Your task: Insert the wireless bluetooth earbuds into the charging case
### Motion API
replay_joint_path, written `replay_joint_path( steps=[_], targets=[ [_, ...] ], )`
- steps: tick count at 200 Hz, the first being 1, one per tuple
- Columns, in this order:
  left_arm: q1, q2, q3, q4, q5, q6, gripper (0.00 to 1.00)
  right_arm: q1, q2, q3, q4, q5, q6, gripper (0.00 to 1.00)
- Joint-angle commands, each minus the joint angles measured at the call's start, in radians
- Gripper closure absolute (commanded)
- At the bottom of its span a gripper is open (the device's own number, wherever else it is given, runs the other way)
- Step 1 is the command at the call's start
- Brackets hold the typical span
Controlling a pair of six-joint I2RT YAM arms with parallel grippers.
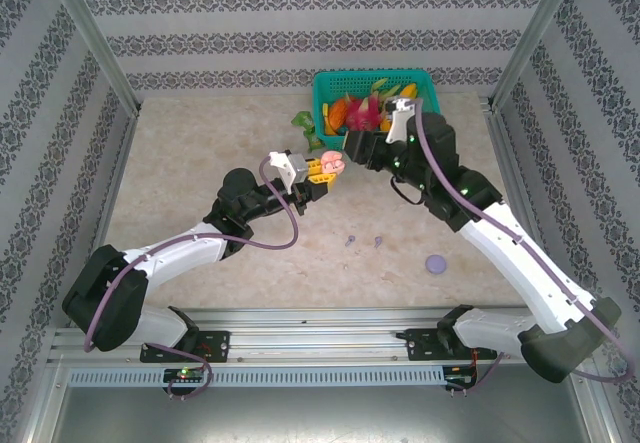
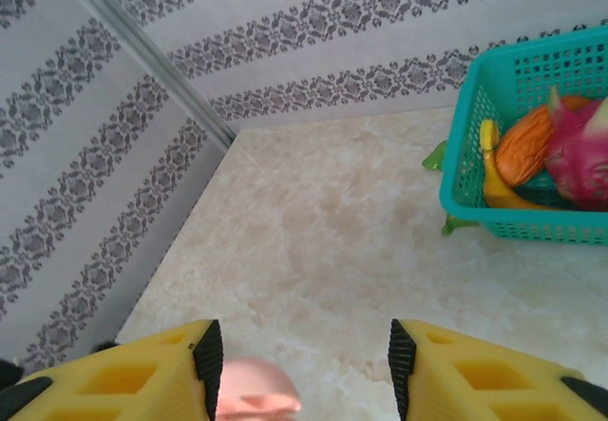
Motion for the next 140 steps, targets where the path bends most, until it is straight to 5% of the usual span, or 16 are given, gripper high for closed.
replay_joint_path(
  steps=[1, 83, 140],
  targets=[
    [-0.012, -0.016, -0.014, 0.016, 0.025, 0.031, 1.0, -0.052, 0.086, 0.123, -0.118, -0.116, 0.014, 0.5],
    [-0.012, -0.008, -0.008, -0.002, 0.029, 0.031, 1.0, -0.052, 0.419, 0.331, -0.295, -0.227, -0.053, 0.59],
    [-0.012, 0.01, 0.005, -0.014, 0.0, 0.037, 1.0, -0.033, 0.334, 0.213, -0.303, -0.219, -0.069, 0.64]
  ],
)
